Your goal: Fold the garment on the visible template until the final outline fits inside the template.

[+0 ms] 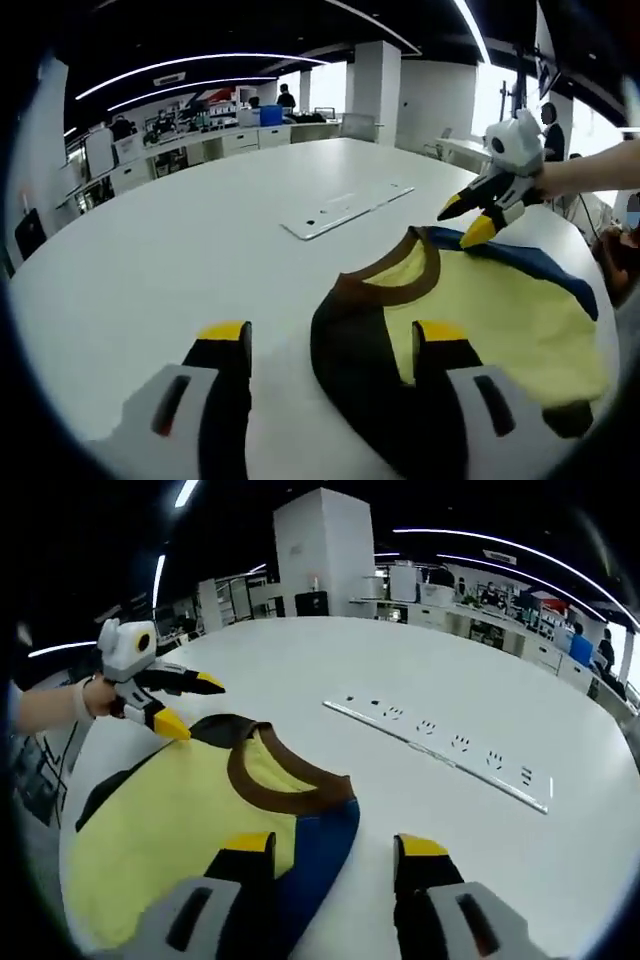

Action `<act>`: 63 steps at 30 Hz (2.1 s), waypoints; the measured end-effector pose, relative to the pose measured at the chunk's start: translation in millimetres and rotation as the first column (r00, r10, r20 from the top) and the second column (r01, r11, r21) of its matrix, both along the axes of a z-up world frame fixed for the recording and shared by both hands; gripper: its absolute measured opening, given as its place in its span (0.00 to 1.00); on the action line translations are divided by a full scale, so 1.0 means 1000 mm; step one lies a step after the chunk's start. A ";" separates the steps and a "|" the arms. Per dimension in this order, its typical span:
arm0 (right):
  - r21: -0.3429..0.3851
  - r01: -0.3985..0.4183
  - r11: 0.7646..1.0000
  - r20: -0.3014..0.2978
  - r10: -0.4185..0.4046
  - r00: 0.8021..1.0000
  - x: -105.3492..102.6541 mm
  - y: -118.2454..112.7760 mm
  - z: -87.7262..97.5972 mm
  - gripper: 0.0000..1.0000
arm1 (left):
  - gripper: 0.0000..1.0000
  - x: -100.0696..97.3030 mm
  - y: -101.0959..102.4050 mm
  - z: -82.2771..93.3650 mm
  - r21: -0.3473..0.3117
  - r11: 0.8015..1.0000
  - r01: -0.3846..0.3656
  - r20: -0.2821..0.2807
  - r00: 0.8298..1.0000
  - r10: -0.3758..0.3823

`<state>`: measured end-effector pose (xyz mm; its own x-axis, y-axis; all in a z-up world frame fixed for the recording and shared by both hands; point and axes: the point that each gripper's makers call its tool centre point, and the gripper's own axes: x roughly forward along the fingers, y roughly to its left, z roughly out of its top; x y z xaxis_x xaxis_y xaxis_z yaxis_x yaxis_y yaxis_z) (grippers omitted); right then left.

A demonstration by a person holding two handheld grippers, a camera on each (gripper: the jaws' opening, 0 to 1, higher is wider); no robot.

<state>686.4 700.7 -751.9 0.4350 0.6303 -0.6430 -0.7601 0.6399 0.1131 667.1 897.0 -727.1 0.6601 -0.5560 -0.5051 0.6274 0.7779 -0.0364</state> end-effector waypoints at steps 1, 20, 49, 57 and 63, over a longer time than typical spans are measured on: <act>0.008 0.003 1.000 -0.012 -0.002 1.000 -0.003 -0.001 0.001 0.62 | 0.69 -0.004 -0.002 0.003 -0.011 1.000 0.008 -0.004 1.000 -0.008; 0.039 0.063 0.997 -0.004 -0.063 0.998 -0.064 -0.028 0.032 0.70 | 0.74 -0.056 0.003 0.041 -0.074 0.997 0.023 0.009 1.000 -0.022; 0.080 0.176 0.981 -0.005 -0.176 0.984 -0.166 -0.084 0.058 0.64 | 0.69 -0.174 0.012 0.061 -0.086 0.996 -0.008 0.011 1.000 0.009; 0.082 0.185 0.979 -0.023 -0.184 0.983 -0.197 -0.087 0.052 0.49 | 0.68 -0.192 0.010 0.072 -0.105 0.994 -0.016 0.027 0.999 0.019; 0.089 0.219 0.972 -0.083 -0.212 0.974 -0.220 -0.089 0.036 0.40 | 0.67 -0.209 0.008 0.071 -0.106 0.994 -0.009 0.022 1.000 0.011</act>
<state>466.0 612.1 -716.3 0.5220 0.5876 -0.6182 -0.5933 0.7709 0.2318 458.0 904.9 -656.1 0.6768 -0.5988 -0.4284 0.6210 0.7768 -0.1047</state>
